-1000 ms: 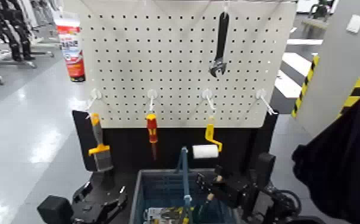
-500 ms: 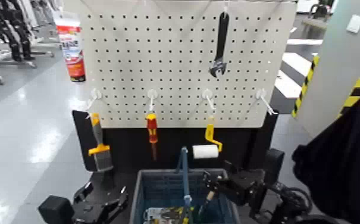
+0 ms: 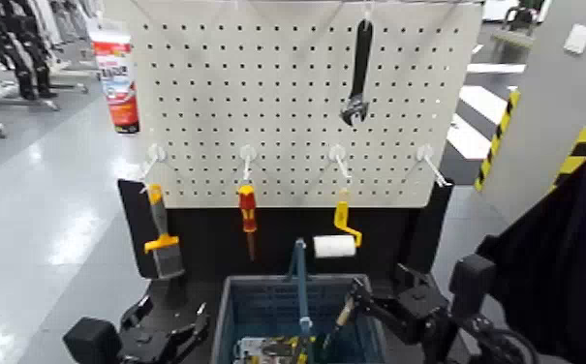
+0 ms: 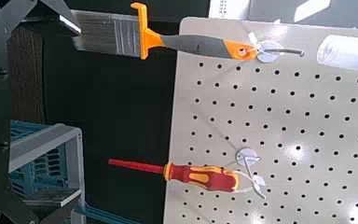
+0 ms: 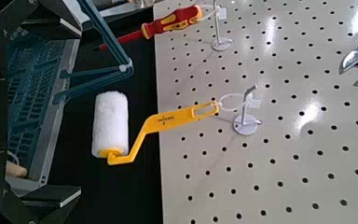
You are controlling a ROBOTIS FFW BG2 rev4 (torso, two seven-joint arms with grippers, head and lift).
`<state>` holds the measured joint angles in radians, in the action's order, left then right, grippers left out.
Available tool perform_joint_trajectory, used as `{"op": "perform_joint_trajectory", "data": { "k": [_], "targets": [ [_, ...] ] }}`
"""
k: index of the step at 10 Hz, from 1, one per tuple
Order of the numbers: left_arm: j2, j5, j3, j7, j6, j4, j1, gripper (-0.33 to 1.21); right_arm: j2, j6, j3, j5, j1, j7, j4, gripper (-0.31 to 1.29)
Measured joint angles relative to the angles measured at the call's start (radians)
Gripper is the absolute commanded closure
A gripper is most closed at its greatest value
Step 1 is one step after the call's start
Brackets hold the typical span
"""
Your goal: Put the tool with the wooden handle into the crate.
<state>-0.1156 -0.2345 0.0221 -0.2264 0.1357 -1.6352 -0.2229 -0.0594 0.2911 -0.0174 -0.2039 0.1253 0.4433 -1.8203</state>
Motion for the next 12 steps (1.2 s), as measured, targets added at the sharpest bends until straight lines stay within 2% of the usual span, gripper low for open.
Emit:
{"op": "perform_joint_trajectory", "data": {
  "k": [3, 7, 10, 12],
  "targets": [
    [-0.001, 0.0, 0.001, 0.0, -0.004, 0.0, 0.001, 0.1, 0.03, -0.107, 0.026, 0.055, 0.095, -0.107, -0.052, 0.13],
    [-0.003, 0.001, 0.004, 0.002, -0.012, 0.001, 0.005, 0.1, 0.042, -0.241, 0.027, 0.082, 0.192, -0.226, -0.069, 0.13],
    [-0.004, 0.001, 0.001, 0.001, -0.015, -0.001, 0.005, 0.1, 0.053, -0.287, 0.022, 0.122, 0.242, -0.254, -0.081, 0.13],
    [-0.005, 0.001, 0.0, 0.001, -0.014, -0.003, 0.001, 0.1, 0.054, -0.292, 0.015, 0.147, 0.266, -0.271, -0.097, 0.13]
  ]
}}
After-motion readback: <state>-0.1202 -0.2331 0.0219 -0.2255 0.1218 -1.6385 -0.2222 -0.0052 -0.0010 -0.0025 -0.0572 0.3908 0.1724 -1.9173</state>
